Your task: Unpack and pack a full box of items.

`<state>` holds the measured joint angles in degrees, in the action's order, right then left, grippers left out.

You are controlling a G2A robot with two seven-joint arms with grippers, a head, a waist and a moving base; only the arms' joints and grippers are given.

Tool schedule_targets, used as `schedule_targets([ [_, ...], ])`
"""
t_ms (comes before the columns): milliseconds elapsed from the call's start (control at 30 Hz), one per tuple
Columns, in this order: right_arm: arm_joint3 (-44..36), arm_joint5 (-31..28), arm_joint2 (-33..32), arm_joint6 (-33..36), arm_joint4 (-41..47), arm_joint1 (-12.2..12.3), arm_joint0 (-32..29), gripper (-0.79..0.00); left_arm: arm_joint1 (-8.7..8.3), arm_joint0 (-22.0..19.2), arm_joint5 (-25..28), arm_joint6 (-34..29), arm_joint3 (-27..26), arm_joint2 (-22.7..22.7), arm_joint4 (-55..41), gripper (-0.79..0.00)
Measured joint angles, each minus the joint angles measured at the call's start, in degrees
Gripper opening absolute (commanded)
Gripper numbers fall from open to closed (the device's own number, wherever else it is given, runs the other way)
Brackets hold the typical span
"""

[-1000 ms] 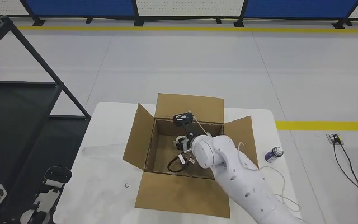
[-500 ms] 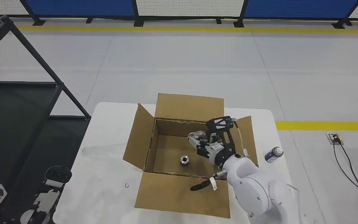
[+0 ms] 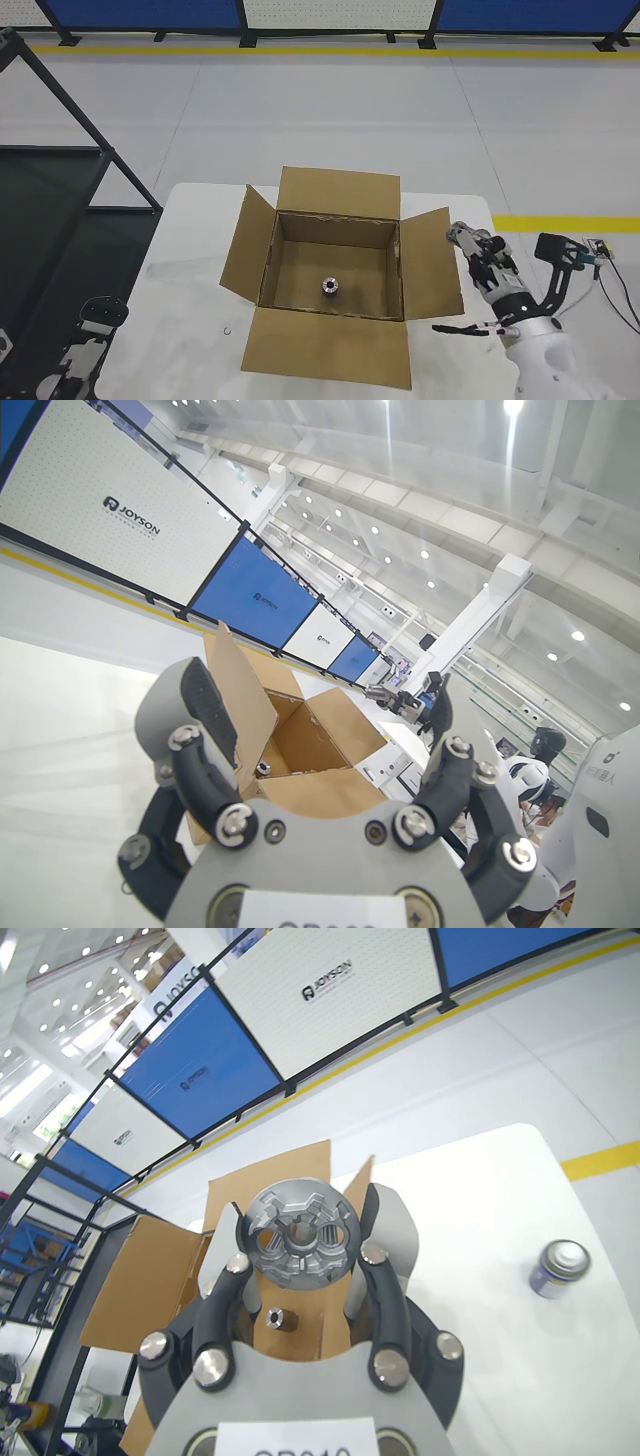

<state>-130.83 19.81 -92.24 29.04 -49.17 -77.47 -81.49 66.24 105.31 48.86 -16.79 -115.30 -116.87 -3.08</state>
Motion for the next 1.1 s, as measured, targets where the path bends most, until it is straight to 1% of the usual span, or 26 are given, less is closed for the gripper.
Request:
schedule_targets([
  [100,0.4,0.7,-3.3,0.0,1.8,0.1,-2.7,-0.785,0.0,0.0,0.0,0.0,0.0,0.0,0.0,0.0],
  [233,2.5,0.1,-7.6,0.7,5.6,0.2,-5.4,-0.785,0.0,0.0,0.0,0.0,0.0,0.0,0.0,0.0],
  [433,7.5,0.3,-11.3,4.5,5.3,0.7,-6.6,-0.785,0.0,0.0,0.0,0.0,0.0,0.0,0.0,0.0],
  [733,14.7,0.2,-11.0,13.1,-0.6,1.7,-5.5,-0.785,0.0,0.0,0.0,0.0,0.0,0.0,0.0,0.0],
  [1100,22.2,5.9,-7.2,19.0,-9.0,2.4,0.3,-0.785,0.0,0.0,0.0,0.0,0.0,0.0,0.0,0.0],
])
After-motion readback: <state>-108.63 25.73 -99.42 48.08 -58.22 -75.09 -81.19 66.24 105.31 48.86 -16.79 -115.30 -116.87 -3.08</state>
